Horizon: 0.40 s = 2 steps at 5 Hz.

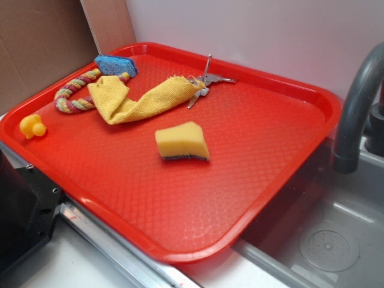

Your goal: Grab the silver keys.

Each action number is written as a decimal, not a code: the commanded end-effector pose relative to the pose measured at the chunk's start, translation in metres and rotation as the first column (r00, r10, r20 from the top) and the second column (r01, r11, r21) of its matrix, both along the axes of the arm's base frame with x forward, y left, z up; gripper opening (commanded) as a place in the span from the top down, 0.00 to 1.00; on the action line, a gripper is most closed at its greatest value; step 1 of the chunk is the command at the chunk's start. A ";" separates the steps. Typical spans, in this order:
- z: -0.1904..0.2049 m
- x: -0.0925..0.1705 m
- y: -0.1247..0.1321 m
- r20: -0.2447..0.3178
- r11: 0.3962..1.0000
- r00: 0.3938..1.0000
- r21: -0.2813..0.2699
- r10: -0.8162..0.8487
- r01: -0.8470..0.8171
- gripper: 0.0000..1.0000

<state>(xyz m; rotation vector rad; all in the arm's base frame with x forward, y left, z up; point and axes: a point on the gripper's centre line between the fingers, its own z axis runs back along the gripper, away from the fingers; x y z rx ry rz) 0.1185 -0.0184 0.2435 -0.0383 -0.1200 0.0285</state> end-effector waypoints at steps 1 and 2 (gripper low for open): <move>0.000 0.000 0.000 0.000 1.000 1.000 0.000 0.000 0.000 0.00; -0.024 0.050 -0.003 0.161 0.977 0.969 0.070 0.187 -0.200 0.00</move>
